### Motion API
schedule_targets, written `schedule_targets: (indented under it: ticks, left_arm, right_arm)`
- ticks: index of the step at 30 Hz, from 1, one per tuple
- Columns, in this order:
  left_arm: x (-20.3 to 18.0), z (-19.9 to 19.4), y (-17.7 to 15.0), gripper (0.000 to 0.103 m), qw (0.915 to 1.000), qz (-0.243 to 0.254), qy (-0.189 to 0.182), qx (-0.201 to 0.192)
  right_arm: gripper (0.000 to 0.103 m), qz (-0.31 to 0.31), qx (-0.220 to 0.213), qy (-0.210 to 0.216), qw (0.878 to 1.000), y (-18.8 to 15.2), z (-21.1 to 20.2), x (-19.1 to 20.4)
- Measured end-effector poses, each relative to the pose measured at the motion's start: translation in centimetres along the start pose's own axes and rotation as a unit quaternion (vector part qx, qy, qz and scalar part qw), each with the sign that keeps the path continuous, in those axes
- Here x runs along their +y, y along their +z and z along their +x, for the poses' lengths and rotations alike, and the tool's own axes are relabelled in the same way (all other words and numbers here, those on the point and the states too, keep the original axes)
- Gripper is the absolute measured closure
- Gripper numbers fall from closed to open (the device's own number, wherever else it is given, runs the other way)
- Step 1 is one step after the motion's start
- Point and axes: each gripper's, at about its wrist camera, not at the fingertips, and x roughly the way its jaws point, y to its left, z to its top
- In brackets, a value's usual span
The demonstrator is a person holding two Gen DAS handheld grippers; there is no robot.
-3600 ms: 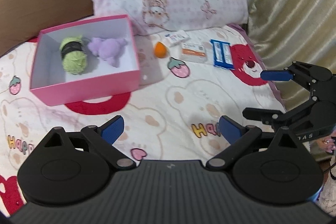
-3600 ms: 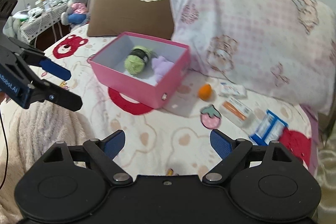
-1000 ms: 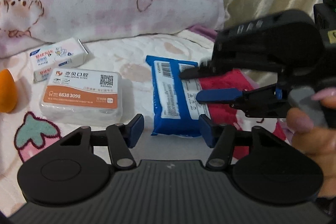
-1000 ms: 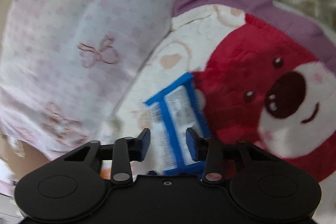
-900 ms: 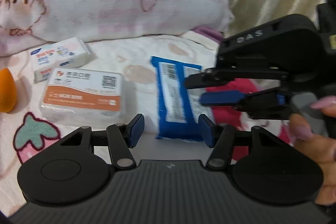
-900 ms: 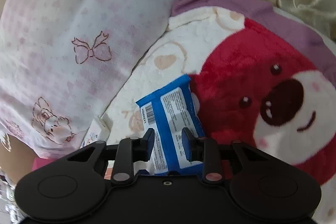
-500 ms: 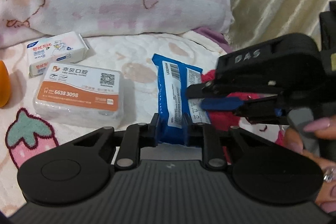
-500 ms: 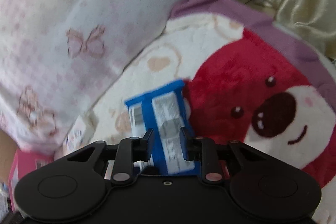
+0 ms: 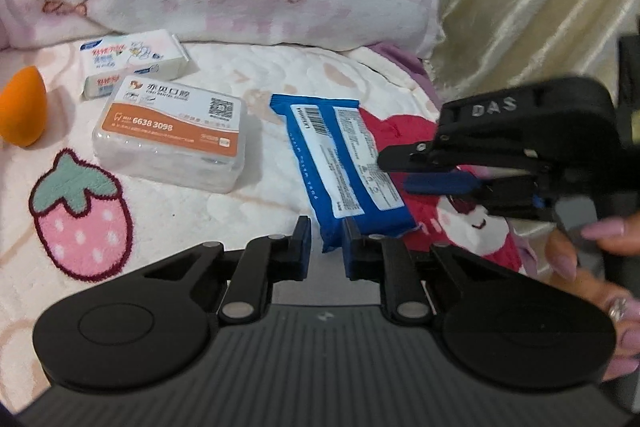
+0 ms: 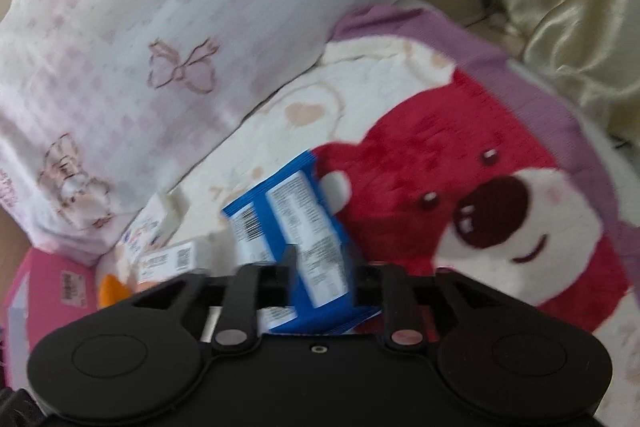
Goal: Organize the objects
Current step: 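Lift the blue packet off the blanket with the right gripper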
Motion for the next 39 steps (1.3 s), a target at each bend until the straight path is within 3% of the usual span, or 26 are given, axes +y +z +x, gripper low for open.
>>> schedule_targets:
  ticks: [3,7,9,14,19,23,27,30,39]
  left_arm:
    - [0.5,0.6,0.5,0.087,0.9994,-0.033,-0.012,0.006]
    - [0.3,1.5,1.2,0.086,0.9994,-0.032,-0.012,-0.001]
    - [0.1,2.0,1.3,0.086,0.9995,-0.027,-0.013,-0.001]
    - [0.1,2.0,1.3,0.086,0.9996,-0.022,-0.014,-0.003]
    - [-0.8,-0.2,1.1,0.086,0.9997,0.017,-0.002,0.019]
    - [-0.9,-1.6,0.0,0.086,0.9976,0.030,0.008,0.061]
    - [-0.3,-3.6,-1.2,0.086,0.9968,0.017,-0.008,0.078]
    - [0.0,-4.7,-2.1,0.085,0.9956,0.029,0.003,0.089]
    - [1.4,-4.1,-3.0,0.083,0.9973,0.021,-0.003,0.071]
  right_arm:
    - [0.055,-0.005,-0.009,-0.012,1.000,0.2,0.6,-0.7]
    - [0.055,0.013,-0.006,0.015,1.000,0.4,1.8,-1.4]
    - [0.063,0.022,-0.001,0.030,0.999,0.5,2.4,-1.7]
    - [0.068,0.008,0.011,0.039,0.999,0.2,2.7,-1.3]
    - [0.069,0.013,0.075,0.045,0.996,-0.7,1.4,-0.9]
    - [0.069,-0.020,0.113,0.030,0.993,-2.1,1.2,0.6]
    - [0.057,-0.018,0.154,0.011,0.988,-3.5,1.0,1.9]
    - [0.054,-0.045,0.178,0.007,0.983,-5.0,0.8,3.2]
    - [0.038,-0.060,0.201,-0.002,0.978,-5.3,1.5,3.4]
